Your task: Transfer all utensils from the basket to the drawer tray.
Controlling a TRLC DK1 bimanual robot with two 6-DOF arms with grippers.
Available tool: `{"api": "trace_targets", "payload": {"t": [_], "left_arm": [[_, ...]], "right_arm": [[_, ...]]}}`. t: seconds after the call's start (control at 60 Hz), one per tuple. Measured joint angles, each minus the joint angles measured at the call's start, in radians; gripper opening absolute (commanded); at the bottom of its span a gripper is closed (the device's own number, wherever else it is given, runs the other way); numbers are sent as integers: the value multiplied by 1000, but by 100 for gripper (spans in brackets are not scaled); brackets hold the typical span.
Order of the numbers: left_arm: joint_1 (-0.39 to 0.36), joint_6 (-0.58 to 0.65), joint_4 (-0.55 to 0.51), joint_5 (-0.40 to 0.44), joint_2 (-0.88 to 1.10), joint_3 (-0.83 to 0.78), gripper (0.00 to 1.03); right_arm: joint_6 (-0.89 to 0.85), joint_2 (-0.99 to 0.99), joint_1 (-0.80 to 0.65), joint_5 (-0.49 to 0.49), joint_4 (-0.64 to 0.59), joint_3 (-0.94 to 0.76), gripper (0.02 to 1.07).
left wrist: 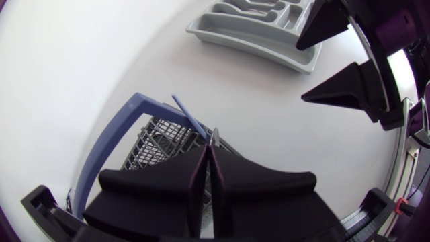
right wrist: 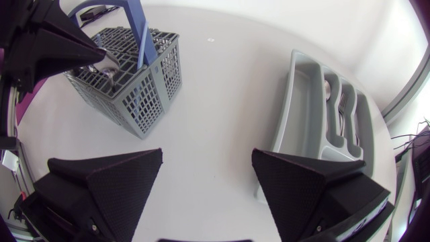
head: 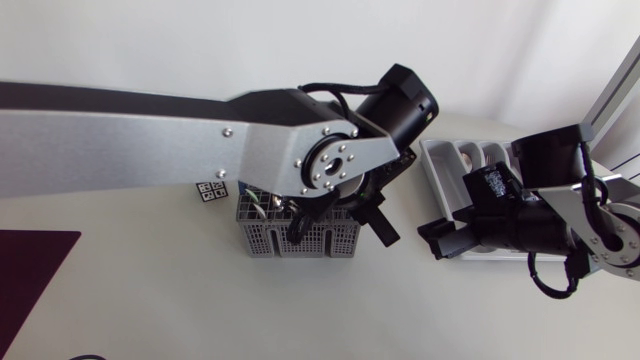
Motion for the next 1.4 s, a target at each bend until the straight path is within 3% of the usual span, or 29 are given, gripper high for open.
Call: {"api": "trace_targets", "payload": {"t": [0.233,0.7,0.85,1.067,1.4], "left_arm": [[6,0,104,5,-84,-99,6],[9,0,118,24,-239,-111,6],[23,-22,107,97,-278,-113,6],[103,-87,51,238,-301,-107,4],[167,-162,-7,418,-292,-72,4]], "right_arm": [[0,0,0,0,0,-4,98],[-7,-39,4,-6,0,-5,101],[-14,-150,43,-27,-1,-5,101],[-14,-194,177,-23,-17,32,100],[-10,-57,410,106,87,135,90]]}}
